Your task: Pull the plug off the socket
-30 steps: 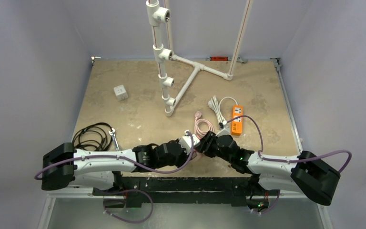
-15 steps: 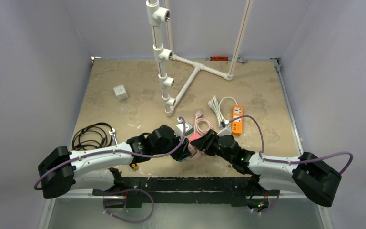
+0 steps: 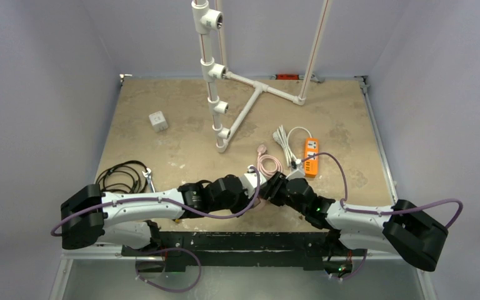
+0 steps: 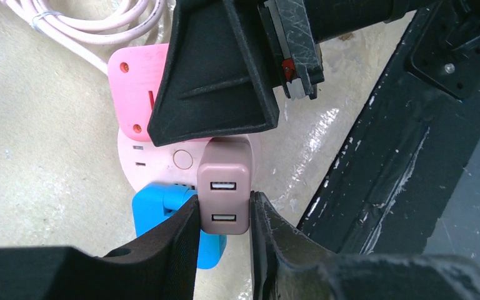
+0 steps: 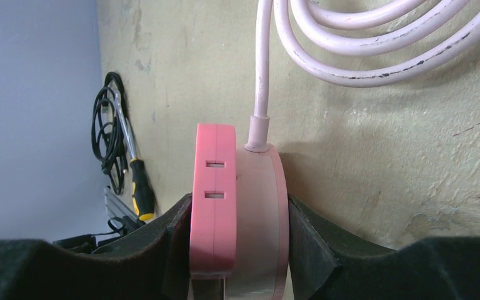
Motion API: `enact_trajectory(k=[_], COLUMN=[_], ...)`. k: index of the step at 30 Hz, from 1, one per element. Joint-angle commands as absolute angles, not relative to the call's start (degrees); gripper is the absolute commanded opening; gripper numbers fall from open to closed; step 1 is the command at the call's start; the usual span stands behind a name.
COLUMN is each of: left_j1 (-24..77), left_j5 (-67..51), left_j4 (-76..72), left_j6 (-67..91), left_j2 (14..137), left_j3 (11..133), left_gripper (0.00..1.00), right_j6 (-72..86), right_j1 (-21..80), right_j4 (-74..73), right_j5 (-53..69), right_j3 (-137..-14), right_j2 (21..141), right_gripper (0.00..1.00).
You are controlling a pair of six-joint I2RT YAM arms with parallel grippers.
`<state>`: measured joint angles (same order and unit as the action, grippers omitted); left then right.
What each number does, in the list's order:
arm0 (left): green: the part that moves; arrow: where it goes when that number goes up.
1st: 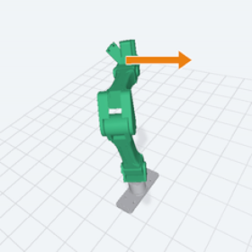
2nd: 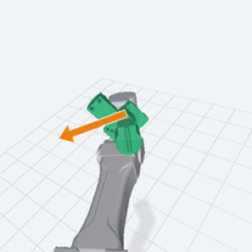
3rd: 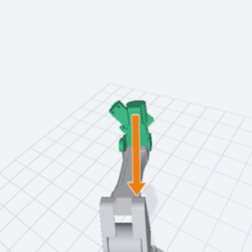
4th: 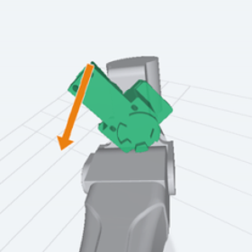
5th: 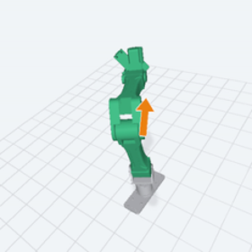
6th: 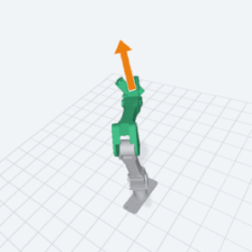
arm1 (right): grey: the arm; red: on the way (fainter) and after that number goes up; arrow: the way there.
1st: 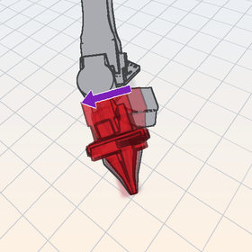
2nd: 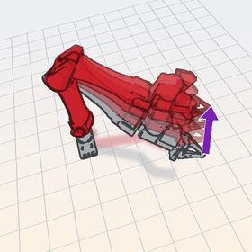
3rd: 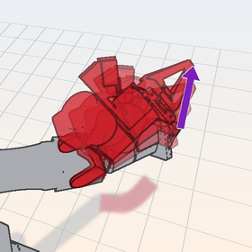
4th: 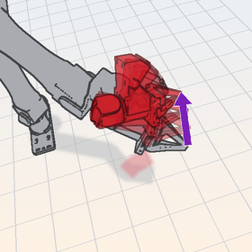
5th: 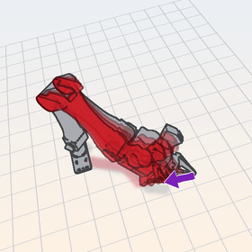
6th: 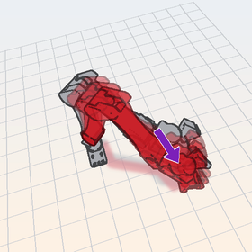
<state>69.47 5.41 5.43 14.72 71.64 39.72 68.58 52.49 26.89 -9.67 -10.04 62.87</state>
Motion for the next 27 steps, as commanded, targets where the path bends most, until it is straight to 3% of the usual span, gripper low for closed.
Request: enact_trajectory(k=[1,9,16,27], left_j1=[69.5,59.4,56.4,53.4], left_j5=[11.2,-3.4,-10.7,-14.5], left_j4=[4.8,5.3,7.6,13.2], left_j6=[11.9,15.9,16.6,16.3], left_j2=[71.1,69.3,71.6,76.5], left_j3=[43.5,43.4,45.8,53.0], left_gripper=[0.0,0.0,0.0,0.0], right_j6=[65.6,64.9,63.7,62.0], right_j1=[52.1,52.1,52.1,52.1], right_j4=[21.0,20.9,20.8,20.5], right_j5=[-13.5,-12.9,-12.7,-12.7], right_j3=[-8.5,-8.6,-8.6,-9.1], right_j2=[63.7,63.4,62.9,62.6], right_gripper=[0.0,0.0,0.0,0.0])
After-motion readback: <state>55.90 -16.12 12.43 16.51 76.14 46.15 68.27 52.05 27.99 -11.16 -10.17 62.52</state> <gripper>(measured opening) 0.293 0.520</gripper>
